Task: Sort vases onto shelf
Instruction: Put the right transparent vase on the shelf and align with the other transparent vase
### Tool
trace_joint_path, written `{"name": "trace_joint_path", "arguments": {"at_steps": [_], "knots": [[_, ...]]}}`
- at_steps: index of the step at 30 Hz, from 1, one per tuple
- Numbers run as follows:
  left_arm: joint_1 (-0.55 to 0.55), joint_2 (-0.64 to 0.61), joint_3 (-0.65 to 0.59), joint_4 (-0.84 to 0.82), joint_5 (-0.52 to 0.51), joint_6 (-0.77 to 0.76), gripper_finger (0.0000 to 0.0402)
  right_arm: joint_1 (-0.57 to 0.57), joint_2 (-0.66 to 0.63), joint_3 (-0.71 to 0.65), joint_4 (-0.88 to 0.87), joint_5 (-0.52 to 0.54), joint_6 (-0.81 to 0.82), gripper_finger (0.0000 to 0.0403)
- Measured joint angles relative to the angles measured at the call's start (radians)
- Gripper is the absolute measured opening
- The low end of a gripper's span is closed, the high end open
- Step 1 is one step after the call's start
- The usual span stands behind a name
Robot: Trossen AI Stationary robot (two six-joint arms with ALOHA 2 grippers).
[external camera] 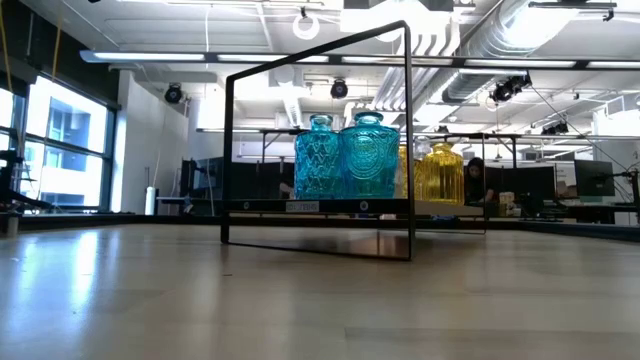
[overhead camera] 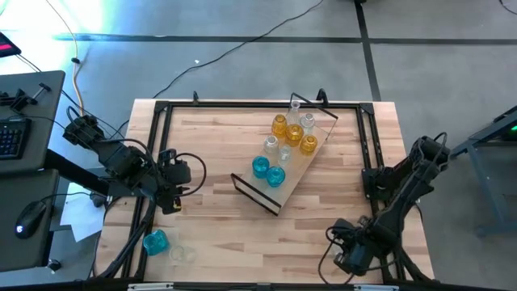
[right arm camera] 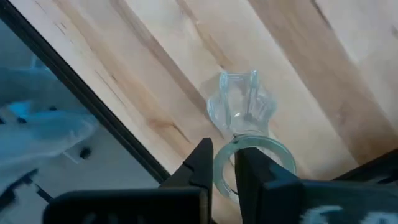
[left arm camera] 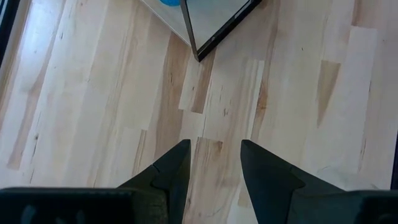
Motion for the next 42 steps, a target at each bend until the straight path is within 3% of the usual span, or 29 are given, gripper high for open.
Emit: {"name": "trace_joint_path", "arguments": {"at_steps": [4, 9, 18, 32, 42], "knots": [[0.0, 0.0, 0.0, 0.0, 0.009, -0.009, 0.0133, -0.063, 0.005, 0.034, -0.072, -0.02, -0.143, 0.0005], [0.0, 0.0, 0.0, 0.002, 0.018, -0.009, 0.0133, -0.172, 0.005, 0.143, -0.288, 0.006, -0.313, 0.0002], [0.0, 0.0, 0.0, 0.016, 0.018, -0.009, 0.0133, -0.36, 0.004, 0.29, -0.512, 0.139, -0.602, 0.0001], [-0.016, 0.0, 0.0, 0.051, 0.037, -0.027, 0.0133, -0.66, 0.003, 0.304, -0.48, 0.281, -1.007, 0.0], [-0.066, 0.0, 0.0, 0.051, 0.034, -0.1, 0.0133, -0.822, 0.003, 0.304, -0.337, 0.285, -1.214, 0.0]]}}
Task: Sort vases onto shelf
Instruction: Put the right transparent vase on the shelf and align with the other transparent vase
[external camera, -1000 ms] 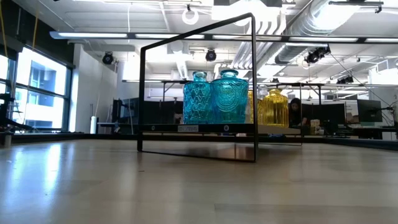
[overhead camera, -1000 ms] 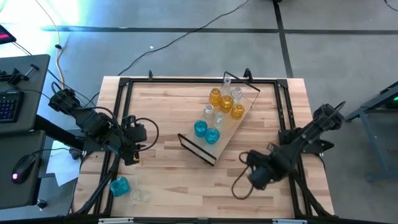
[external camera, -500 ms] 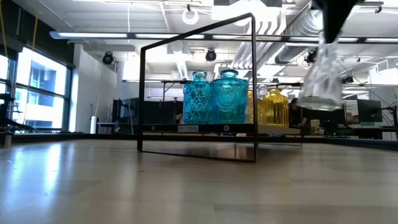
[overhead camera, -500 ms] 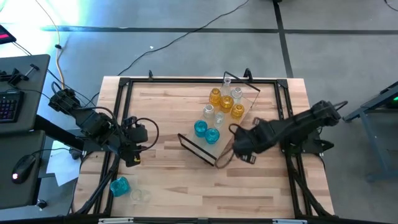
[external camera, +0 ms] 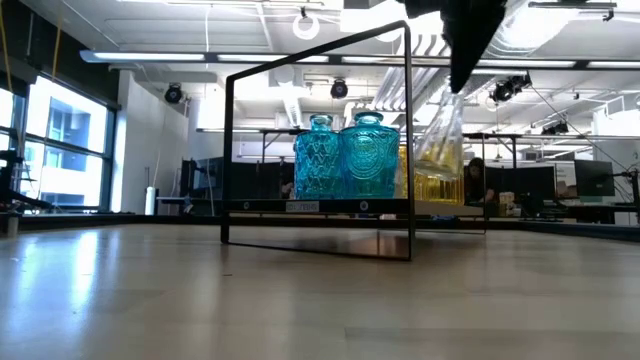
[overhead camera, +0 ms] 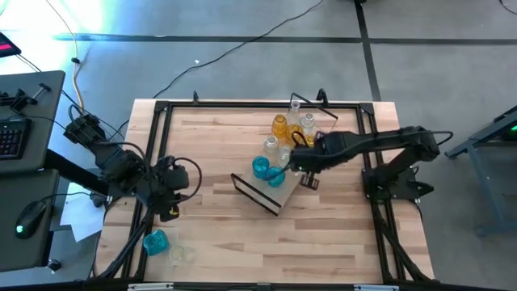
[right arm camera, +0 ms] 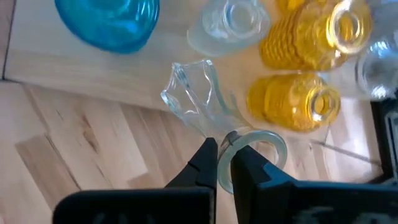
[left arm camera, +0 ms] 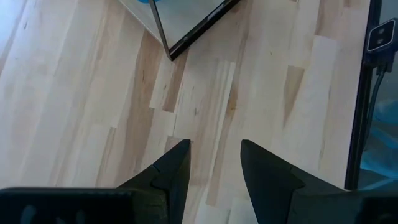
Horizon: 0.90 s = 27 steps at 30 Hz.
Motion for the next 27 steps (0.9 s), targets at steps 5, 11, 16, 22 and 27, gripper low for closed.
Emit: {"name": "trace_joint_path", "arguments": {"at_steps": [5, 11, 16, 22, 27], "knots": [[-0.023, 0.0, 0.0, 0.0, -0.003, -0.04, 0.0133, -0.052, -0.001, -0.031, 0.036, -0.043, -0.056, 0.0], [-0.047, 0.0, 0.0, 0.0, -0.005, -0.069, 0.0133, -0.077, -0.001, -0.041, 0.024, -0.045, -0.076, 0.0], [-0.056, 0.0, 0.0, 0.0, -0.011, -0.085, 0.0133, -0.082, -0.001, -0.041, -0.076, -0.071, -0.049, 0.0], [-0.056, 0.0, 0.0, 0.0, -0.027, -0.084, 0.0133, -0.088, -0.019, -0.042, -0.203, -0.034, -0.022, 0.0], [-0.056, 0.0, 0.0, 0.0, -0.028, -0.077, 0.0133, -0.147, -0.084, -0.042, -0.196, -0.011, -0.009, 0.0]]}}
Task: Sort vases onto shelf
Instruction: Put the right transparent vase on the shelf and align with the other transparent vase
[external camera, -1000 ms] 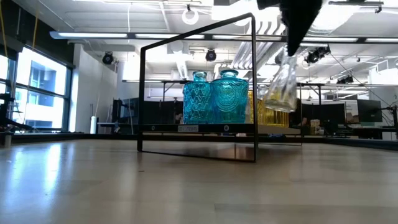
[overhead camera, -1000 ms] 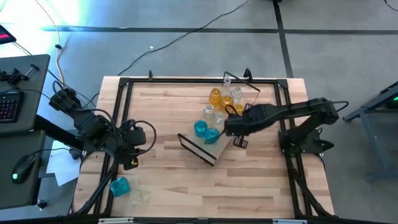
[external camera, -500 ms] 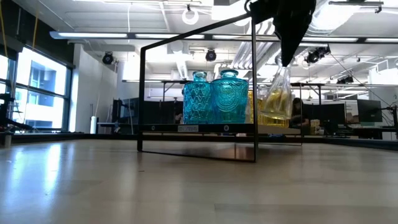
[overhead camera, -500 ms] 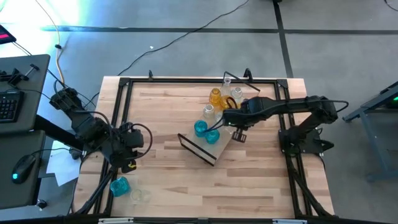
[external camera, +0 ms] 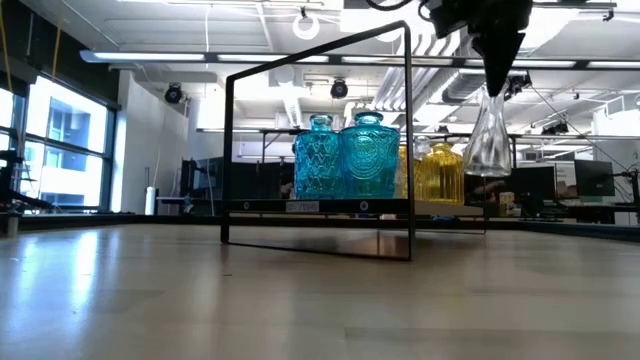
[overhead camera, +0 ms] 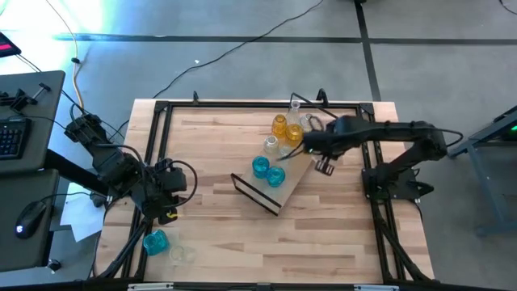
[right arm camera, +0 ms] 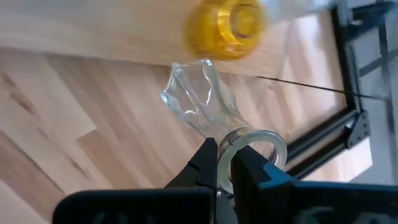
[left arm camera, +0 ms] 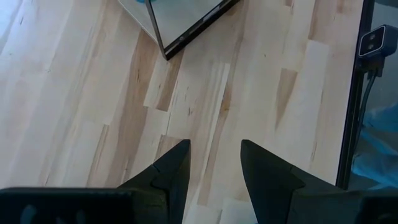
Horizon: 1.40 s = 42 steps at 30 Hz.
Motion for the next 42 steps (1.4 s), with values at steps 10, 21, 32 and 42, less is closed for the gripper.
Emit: {"name": "trace_joint_path", "arguments": {"at_steps": [10, 21, 32, 42], "knots": [[0.0, 0.0, 0.0, 0.001, 0.0, -0.016, 0.0133, -0.145, -0.176, 0.0, -0.004, 0.022, 0.001, 0.0], [0.0, 0.0, 0.0, 0.003, -0.009, -0.017, 0.0133, -0.253, -0.187, 0.0, -0.001, 0.055, -0.088, 0.0], [0.0, 0.0, 0.0, 0.003, -0.024, -0.044, 0.0133, -0.335, -0.171, 0.0, 0.059, 0.035, -0.176, 0.0], [0.0, 0.0, 0.0, 0.003, -0.03, -0.043, 0.0133, -0.373, -0.172, -0.017, 0.095, -0.008, -0.201, 0.0]]}}
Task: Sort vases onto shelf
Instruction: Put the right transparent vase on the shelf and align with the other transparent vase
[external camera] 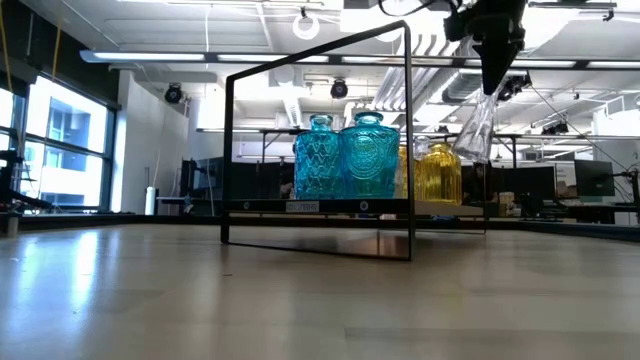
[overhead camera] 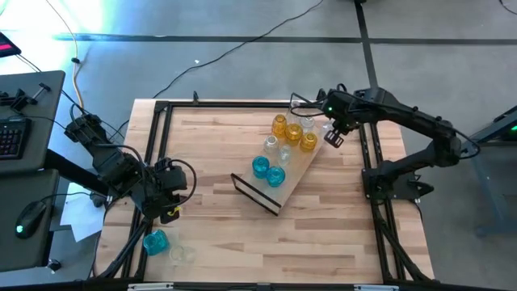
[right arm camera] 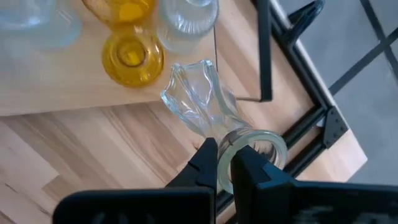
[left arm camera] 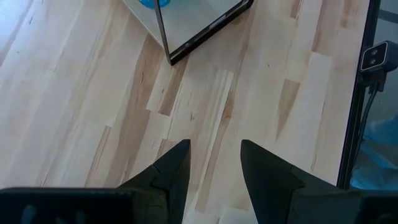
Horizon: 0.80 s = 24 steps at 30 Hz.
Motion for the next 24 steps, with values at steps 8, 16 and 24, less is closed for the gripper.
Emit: {"name": "trace_joint_path", "arguments": {"at_steps": [8, 16, 24], "knots": [[0.0, 0.0, 0.0, 0.0, 0.002, -0.001, 0.0133, -0.004, 0.0, -0.134, 0.044, -0.008, -0.007, 0.0], [0.0, 0.0, 0.0, 0.0, 0.003, -0.001, 0.0133, -0.004, 0.0, -0.222, 0.16, -0.034, -0.021, 0.0], [0.0, 0.0, 0.0, -0.001, 0.003, 0.0, 0.0133, -0.032, 0.0, -0.243, 0.226, -0.007, -0.041, 0.0]]}}
